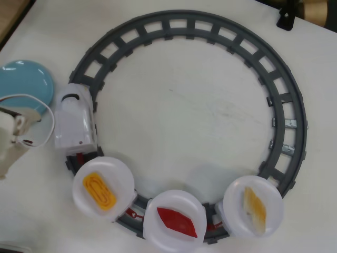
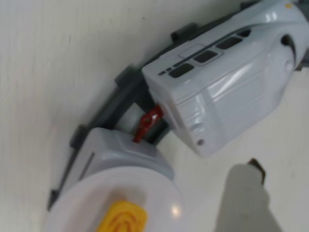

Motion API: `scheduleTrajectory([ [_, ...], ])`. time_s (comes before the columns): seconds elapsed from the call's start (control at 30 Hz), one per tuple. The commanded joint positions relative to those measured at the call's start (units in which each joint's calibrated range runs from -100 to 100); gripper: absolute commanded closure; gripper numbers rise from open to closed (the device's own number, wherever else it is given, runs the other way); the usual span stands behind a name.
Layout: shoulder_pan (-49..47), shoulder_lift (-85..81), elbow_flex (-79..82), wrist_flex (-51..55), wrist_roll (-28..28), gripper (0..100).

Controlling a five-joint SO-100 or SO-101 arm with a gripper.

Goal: Pick up the sushi from the Shinkansen and put it on the blue dish

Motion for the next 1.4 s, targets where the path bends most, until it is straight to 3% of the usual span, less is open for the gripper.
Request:
scheduleTrajectory([
  [0.0, 2.0, 0.0, -2.7, 1.0, -3.1, 83],
  [0.33, 3.0, 0.1, 3.2, 1.0, -7.8, 75],
  [0.5, 2.9, 0.1, 10.8, 1.0, -6.9, 75],
  [0.67, 2.9, 0.1, 12.1, 0.9, -1.4, 75],
  [0.93, 3.0, 0.0, 12.9, 0.9, -0.6, 75],
  [1.17, 3.5, 0.1, 12.9, 0.9, 6.9, 75],
  [1.37, 5.0, 0.1, 12.6, 0.8, 20.5, 75],
])
